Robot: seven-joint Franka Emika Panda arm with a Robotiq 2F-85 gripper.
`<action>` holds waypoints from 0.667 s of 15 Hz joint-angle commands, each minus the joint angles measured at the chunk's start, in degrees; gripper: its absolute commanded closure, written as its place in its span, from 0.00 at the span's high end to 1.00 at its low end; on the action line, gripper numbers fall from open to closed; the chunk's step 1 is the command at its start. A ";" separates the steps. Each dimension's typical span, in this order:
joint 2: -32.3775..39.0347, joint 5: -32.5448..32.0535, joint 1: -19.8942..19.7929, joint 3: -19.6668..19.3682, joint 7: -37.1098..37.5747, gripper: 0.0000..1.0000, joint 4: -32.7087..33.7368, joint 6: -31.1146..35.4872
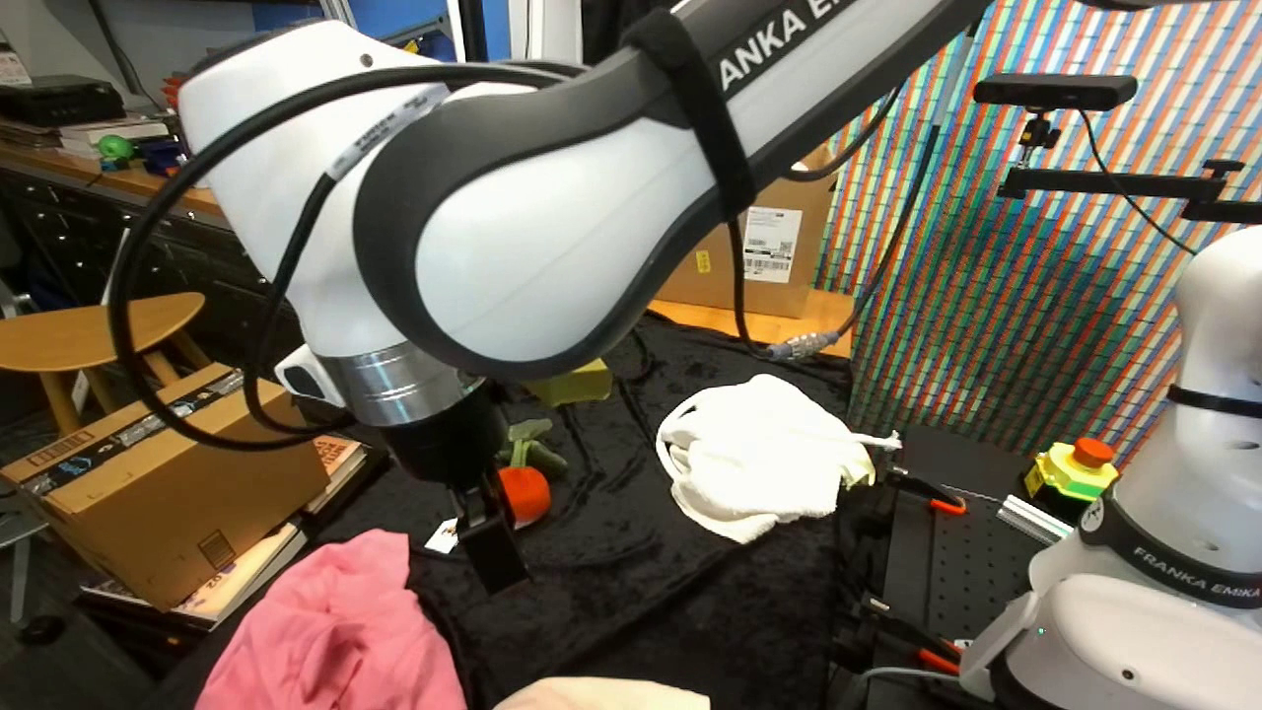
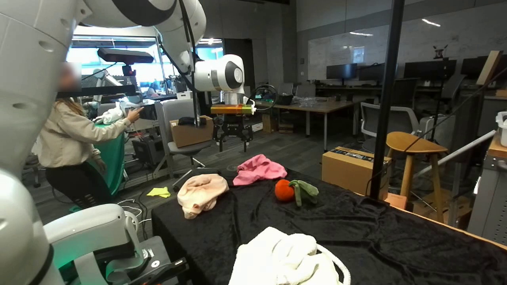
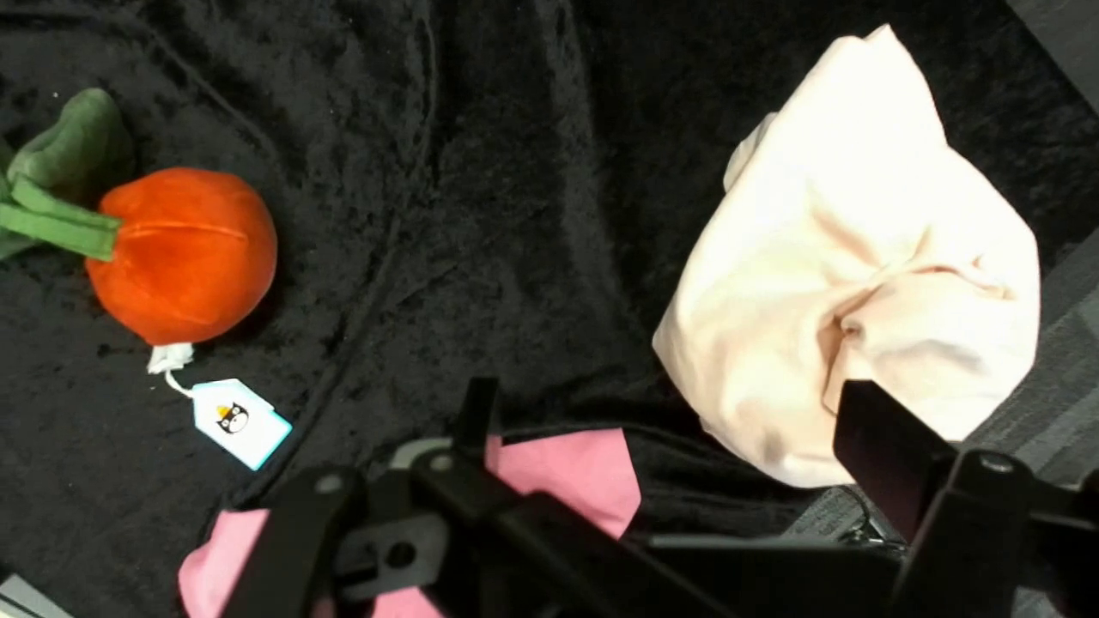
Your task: Pile the white rope, towels, t-shirts and radish together on the right side of the table
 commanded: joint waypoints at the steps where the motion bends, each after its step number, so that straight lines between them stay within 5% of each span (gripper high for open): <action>1: 3.85 -2.99 2.46 -0.53 2.53 1.00 6.55 -0.82; 10: 11.57 -3.55 7.52 -0.77 7.51 1.00 16.84 -0.02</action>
